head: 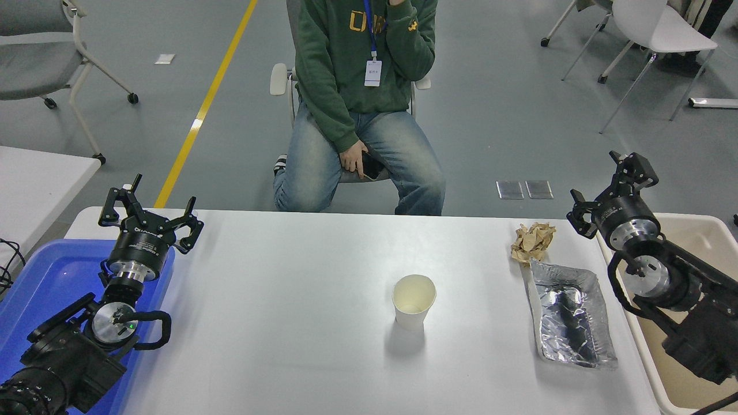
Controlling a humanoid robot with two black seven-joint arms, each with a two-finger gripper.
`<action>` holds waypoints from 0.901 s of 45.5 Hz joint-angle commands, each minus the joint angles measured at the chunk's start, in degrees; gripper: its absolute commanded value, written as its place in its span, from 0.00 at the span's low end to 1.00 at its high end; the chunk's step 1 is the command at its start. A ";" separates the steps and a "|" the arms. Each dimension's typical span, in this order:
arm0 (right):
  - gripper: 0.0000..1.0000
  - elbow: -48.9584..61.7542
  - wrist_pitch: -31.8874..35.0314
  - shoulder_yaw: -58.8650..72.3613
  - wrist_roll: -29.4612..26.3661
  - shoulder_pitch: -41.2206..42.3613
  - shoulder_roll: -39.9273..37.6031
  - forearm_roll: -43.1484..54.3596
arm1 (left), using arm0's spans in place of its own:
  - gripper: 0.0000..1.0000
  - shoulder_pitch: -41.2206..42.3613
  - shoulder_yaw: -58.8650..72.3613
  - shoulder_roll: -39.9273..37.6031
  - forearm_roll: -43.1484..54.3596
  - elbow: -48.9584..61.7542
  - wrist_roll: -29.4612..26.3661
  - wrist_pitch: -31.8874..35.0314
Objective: Clean the table surface
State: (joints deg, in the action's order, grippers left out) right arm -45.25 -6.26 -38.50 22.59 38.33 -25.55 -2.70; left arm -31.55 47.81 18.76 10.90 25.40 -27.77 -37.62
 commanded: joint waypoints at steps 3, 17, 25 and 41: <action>1.00 -0.01 0.02 -0.18 0.00 0.26 -0.12 0.07 | 1.00 0.09 -0.43 -0.12 -0.09 0.09 0.08 0.00; 1.00 -0.01 -0.07 -0.18 0.00 0.08 -0.12 0.07 | 1.00 0.09 -0.43 0.05 0.00 0.00 -0.01 0.00; 1.00 -0.01 0.11 -0.18 0.00 0.08 -0.12 0.07 | 1.00 0.00 -0.43 0.05 0.00 0.00 -0.01 0.00; 1.00 2.18 0.02 0.44 0.00 0.26 1.54 0.07 | 1.00 0.09 -0.43 0.05 0.00 0.00 -0.01 0.00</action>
State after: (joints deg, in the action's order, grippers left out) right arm -44.76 -6.18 -38.61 22.59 38.57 -25.33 -2.62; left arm -31.48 47.38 18.81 10.89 25.40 -27.78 -37.62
